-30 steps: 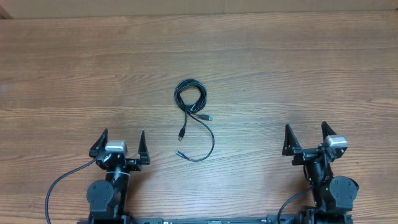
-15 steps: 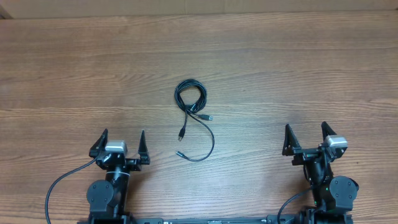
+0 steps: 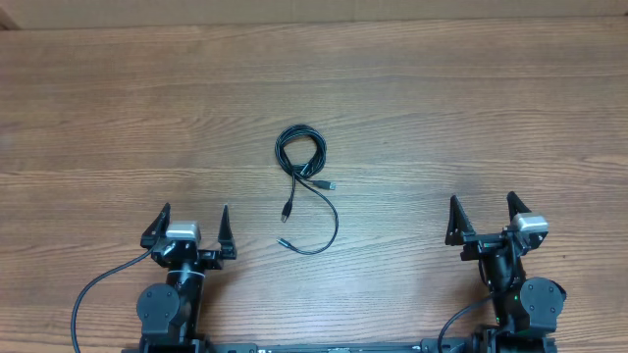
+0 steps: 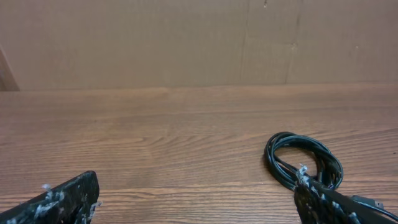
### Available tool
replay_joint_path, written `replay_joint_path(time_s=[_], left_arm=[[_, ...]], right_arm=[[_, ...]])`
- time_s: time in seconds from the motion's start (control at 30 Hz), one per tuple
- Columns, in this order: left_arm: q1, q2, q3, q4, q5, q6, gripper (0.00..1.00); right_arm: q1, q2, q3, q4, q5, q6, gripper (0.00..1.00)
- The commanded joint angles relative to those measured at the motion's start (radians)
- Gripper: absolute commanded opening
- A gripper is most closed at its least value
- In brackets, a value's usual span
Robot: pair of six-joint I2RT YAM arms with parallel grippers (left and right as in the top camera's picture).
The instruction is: Untangle cables
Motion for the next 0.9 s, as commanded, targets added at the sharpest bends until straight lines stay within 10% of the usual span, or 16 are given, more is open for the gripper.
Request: replay_joint_path(time_s=[0.0, 0.87], left_arm=[[0.006, -0.008, -0.004, 0.0, 0.021, -0.013, 1.0], [0.006, -0.008, -0.004, 0.0, 0.002, -0.013, 1.0]], right_arm=[[0.006, -0.003, -0.01, 0.005, -0.005, 0.0, 1.0], [0.006, -0.003, -0.01, 0.005, -0.005, 0.0, 1.0]])
